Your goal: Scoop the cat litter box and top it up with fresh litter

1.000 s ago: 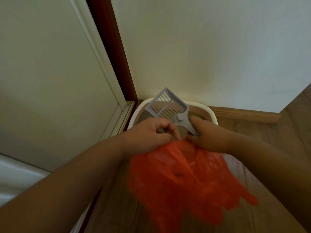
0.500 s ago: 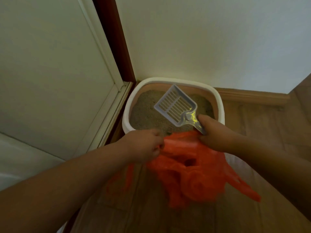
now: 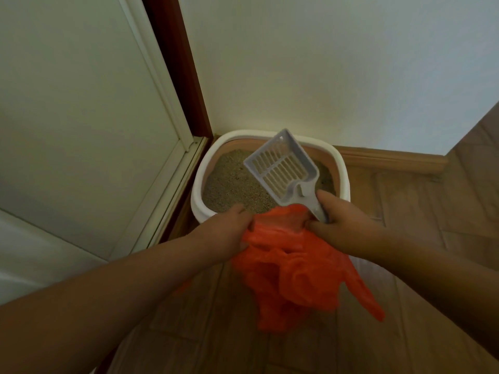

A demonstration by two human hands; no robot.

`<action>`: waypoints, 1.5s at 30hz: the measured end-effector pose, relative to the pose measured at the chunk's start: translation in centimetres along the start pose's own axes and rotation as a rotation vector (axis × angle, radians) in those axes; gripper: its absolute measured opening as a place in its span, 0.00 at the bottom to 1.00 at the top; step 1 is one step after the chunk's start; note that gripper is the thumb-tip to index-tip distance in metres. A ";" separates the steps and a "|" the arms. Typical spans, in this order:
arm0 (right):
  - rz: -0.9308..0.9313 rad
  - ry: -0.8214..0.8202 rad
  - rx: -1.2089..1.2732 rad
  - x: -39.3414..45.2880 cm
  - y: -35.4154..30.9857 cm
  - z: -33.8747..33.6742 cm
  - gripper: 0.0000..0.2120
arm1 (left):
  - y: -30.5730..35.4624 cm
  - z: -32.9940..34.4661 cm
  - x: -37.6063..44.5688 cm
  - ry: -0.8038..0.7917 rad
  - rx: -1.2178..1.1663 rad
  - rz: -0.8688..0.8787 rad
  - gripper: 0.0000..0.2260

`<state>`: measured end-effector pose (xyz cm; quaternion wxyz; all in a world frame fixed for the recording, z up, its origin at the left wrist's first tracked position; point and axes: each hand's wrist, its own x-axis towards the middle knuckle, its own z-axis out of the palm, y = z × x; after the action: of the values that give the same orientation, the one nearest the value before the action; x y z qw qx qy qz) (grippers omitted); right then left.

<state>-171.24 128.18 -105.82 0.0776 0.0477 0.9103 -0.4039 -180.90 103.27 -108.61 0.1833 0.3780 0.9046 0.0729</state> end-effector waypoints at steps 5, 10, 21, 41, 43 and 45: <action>-0.066 -0.281 0.008 -0.8 1.2 1.6 0.19 | 0.3 -0.3 0.1 -0.003 -0.198 0.017 0.15; -0.023 -0.309 -0.041 -0.8 2.7 1.9 0.16 | 0.8 -0.9 0.6 -0.085 -0.041 -0.072 0.12; 0.108 -0.328 -0.362 -0.7 4.6 -1.3 0.22 | -0.1 -2.9 -0.6 -0.298 0.406 -0.005 0.48; 0.111 -0.309 -0.082 -0.3 5.4 -2.2 0.47 | 1.1 -3.6 -0.7 -0.463 -0.405 -0.248 0.59; 0.125 -0.322 -0.134 -0.2 5.8 -2.0 0.49 | 1.5 -3.8 -0.8 -0.487 -0.311 -0.179 0.58; 0.138 -0.334 -0.169 -0.1 6.1 -1.7 0.49 | 1.6 -3.8 -0.6 -0.513 -0.238 -0.140 0.58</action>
<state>-170.37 133.53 -109.08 0.2587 0.0359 0.9100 -0.3220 -180.86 103.99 -104.49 0.4536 0.2965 0.8377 0.0678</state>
